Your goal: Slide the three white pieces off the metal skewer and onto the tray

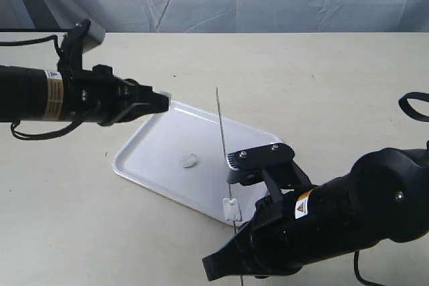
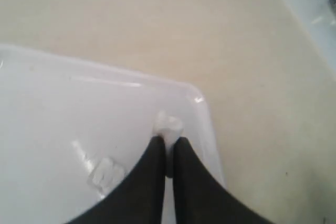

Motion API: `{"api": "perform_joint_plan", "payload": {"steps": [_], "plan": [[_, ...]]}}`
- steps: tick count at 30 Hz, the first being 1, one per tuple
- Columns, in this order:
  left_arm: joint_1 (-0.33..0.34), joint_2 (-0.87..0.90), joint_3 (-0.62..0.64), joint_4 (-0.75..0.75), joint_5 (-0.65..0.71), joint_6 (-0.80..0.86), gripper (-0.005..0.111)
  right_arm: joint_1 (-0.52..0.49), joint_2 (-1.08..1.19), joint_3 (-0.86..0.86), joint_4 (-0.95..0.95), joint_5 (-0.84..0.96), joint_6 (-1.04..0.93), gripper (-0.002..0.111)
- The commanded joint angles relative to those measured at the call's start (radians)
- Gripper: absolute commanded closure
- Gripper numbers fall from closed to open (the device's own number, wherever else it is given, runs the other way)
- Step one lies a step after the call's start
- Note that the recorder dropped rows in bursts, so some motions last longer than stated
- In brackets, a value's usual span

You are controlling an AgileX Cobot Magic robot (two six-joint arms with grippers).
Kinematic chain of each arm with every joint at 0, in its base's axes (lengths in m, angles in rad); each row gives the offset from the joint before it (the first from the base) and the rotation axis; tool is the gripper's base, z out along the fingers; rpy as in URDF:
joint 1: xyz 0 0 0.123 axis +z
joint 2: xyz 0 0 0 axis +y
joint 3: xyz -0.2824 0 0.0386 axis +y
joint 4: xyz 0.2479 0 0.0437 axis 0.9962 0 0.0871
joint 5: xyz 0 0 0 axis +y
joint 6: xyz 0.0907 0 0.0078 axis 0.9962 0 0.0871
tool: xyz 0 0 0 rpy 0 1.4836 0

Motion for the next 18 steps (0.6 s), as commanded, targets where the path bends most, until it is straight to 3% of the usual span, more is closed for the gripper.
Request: {"api": "perform_joint_plan", "payload": {"steps": [1,15,18], "plan": [[0.004,0.119,-0.002,0.045,-0.007,-0.045,0.107,0.003,-0.002,0.001,0.009,-0.014,-0.002,0.109],[0.004,0.343,-0.075,-0.025,-0.135,0.02,0.107,0.001,-0.054,0.0,-0.008,-0.1,-0.005,0.109],[0.004,0.374,-0.093,-0.023,-0.142,0.02,0.099,0.001,-0.054,0.0,-0.015,-0.135,-0.005,0.109]]}}
